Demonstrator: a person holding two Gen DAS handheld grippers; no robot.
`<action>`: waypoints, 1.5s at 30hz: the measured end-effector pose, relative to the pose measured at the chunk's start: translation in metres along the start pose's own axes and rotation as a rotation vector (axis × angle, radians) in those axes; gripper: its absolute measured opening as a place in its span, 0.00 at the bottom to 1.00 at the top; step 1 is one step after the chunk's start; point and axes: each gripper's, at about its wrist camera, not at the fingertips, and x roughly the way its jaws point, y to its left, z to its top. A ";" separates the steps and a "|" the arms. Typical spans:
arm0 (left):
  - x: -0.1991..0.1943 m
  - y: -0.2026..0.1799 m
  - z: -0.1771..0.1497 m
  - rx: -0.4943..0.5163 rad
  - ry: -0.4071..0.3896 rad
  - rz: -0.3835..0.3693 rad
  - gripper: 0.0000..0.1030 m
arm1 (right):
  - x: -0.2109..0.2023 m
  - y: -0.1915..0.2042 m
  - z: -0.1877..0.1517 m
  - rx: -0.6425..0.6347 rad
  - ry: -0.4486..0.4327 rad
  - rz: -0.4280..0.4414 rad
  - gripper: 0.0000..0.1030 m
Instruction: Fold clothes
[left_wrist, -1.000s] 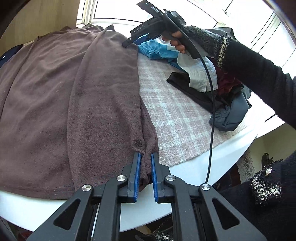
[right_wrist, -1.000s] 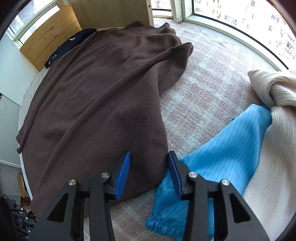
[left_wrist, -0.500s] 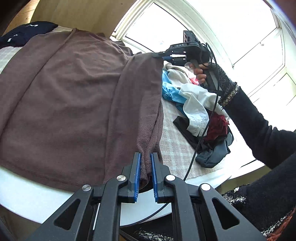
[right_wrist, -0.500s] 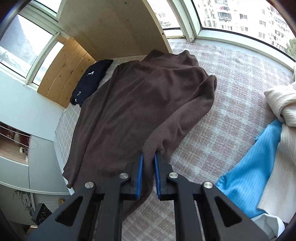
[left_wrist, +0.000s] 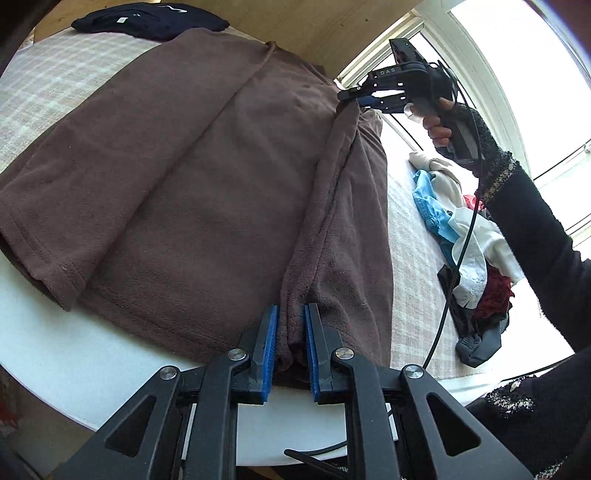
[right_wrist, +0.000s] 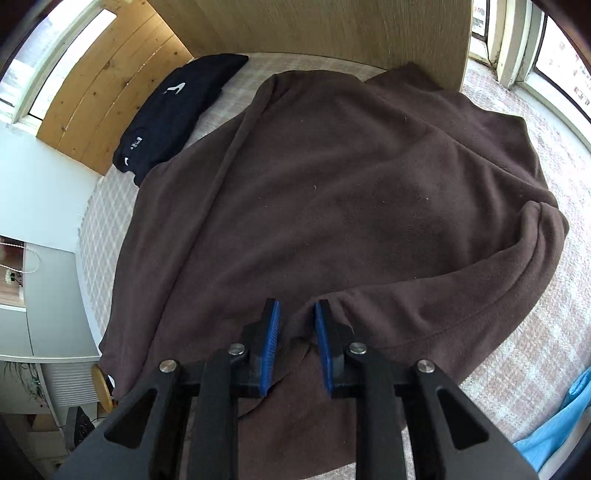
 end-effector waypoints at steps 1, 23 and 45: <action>-0.002 0.002 -0.001 -0.007 0.001 0.008 0.15 | -0.012 -0.006 -0.004 0.007 -0.032 0.020 0.20; 0.047 -0.109 -0.023 0.492 0.192 0.294 0.35 | -0.030 -0.131 -0.041 0.260 -0.178 -0.022 0.48; 0.026 -0.110 -0.026 0.478 0.191 0.181 0.08 | -0.046 -0.130 -0.034 0.135 -0.192 -0.056 0.10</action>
